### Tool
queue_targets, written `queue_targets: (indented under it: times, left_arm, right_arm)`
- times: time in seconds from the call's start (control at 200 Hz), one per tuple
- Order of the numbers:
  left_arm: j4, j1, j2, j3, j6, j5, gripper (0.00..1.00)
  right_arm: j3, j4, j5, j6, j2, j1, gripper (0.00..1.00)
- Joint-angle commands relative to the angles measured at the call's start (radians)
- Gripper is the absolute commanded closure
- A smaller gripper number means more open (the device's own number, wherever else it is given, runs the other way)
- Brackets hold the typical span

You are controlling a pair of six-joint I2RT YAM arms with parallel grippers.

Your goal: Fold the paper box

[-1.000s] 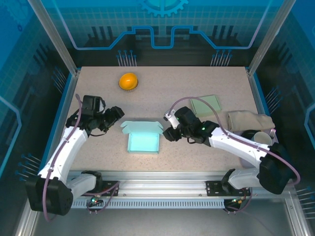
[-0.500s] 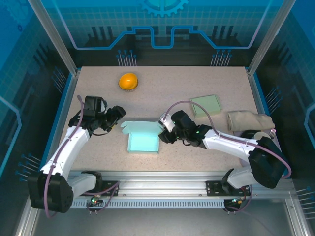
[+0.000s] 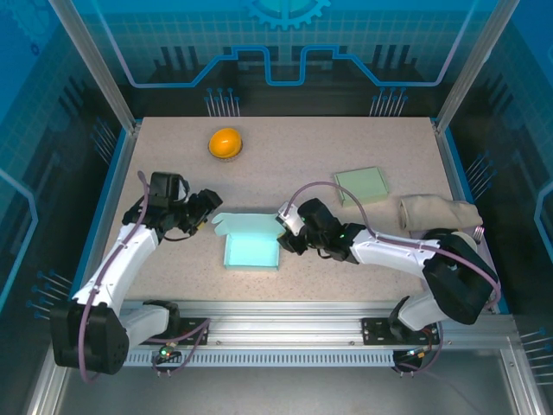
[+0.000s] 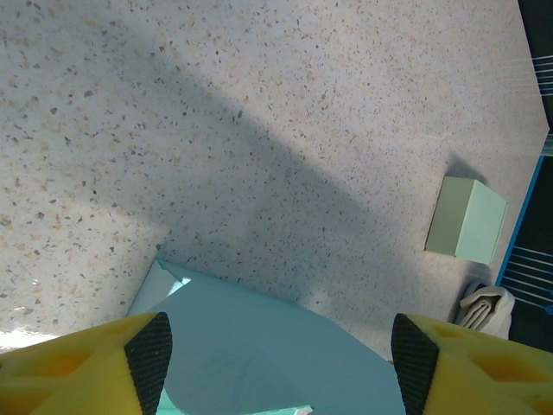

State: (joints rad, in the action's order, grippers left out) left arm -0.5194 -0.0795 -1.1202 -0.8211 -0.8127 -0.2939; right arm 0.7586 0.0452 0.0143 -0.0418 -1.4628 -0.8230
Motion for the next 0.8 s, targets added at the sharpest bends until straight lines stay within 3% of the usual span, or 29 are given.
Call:
queue_targets:
  times: [0.0, 0.41, 0.795]
  left_arm:
    - [0.04, -0.023, -0.005, 0.023, -0.048, -0.029, 0.29]
    - [0.123, -0.175, -0.054, 0.03, -0.176, 0.006, 0.29]
    - [0.162, -0.276, 0.002, 0.079, -0.331, 0.158, 0.29]
  right_arm:
    - [0.036, 0.014, 0.016, 0.008, -0.023, -0.028, 0.71]
    - [0.098, -0.017, 0.13, -0.034, -0.056, -0.057, 0.99]
    - [0.156, 0.005, 0.341, -0.223, -0.073, -0.087, 1.0]
